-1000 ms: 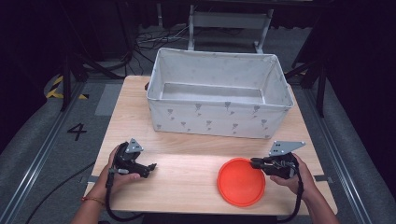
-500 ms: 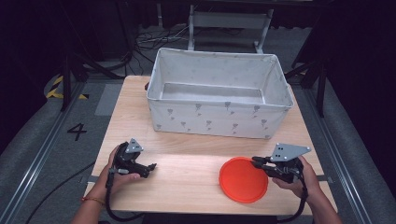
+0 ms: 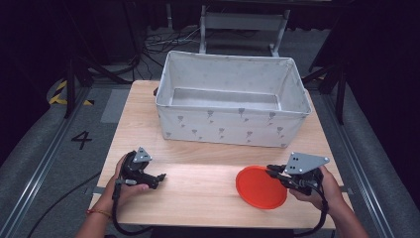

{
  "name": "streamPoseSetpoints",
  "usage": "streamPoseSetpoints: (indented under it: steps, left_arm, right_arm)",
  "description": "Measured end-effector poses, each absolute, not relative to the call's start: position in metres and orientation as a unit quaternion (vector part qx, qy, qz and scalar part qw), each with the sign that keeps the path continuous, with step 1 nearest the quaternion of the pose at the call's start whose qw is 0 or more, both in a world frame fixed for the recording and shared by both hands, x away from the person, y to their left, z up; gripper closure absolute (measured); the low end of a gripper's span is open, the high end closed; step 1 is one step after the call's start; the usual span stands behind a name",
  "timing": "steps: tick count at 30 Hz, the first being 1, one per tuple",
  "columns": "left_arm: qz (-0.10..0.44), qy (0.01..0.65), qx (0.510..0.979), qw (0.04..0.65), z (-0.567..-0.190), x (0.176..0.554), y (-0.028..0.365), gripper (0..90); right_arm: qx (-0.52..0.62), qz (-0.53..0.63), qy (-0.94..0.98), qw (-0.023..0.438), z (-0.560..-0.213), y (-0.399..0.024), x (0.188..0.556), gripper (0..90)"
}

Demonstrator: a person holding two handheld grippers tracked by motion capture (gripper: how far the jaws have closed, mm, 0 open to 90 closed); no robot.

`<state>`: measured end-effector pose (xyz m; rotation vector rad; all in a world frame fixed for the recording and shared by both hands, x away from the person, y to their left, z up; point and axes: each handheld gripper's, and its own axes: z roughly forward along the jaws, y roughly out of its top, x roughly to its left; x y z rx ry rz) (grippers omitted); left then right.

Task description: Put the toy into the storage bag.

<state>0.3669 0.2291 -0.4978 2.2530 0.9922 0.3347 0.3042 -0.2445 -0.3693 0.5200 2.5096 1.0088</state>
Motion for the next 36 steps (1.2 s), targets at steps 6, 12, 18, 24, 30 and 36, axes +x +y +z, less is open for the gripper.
streamPoseSetpoints:
  steps: [6,12,18,24,30,36]
  left_arm:
    - [0.127,0.378,0.858,0.323,-0.498,0.367,0.229,0.4]
    - [0.127,0.378,0.859,0.322,-0.498,0.367,0.229,0.4]
    - [0.127,0.378,0.859,0.322,-0.498,0.367,0.229,0.4]
    - [0.128,0.379,0.858,0.323,-0.498,0.367,0.229,0.4]
    - [0.128,0.378,0.858,0.322,-0.498,0.367,0.229,0.4]
    - [0.127,0.378,0.858,0.323,-0.498,0.367,0.229,0.4]
  right_arm:
    - [0.180,0.356,0.894,0.206,-0.357,-0.247,0.304,82.4]
    - [0.170,0.352,0.894,0.218,-0.341,-0.246,0.306,82.4]
    - [0.165,0.360,0.889,0.230,-0.320,-0.246,0.306,82.4]
    - [0.161,0.365,0.887,0.234,-0.303,-0.246,0.308,82.4]
    - [0.157,0.370,0.885,0.236,-0.287,-0.248,0.310,82.4]
    - [0.161,0.373,0.879,0.249,-0.261,-0.250,0.315,82.5]
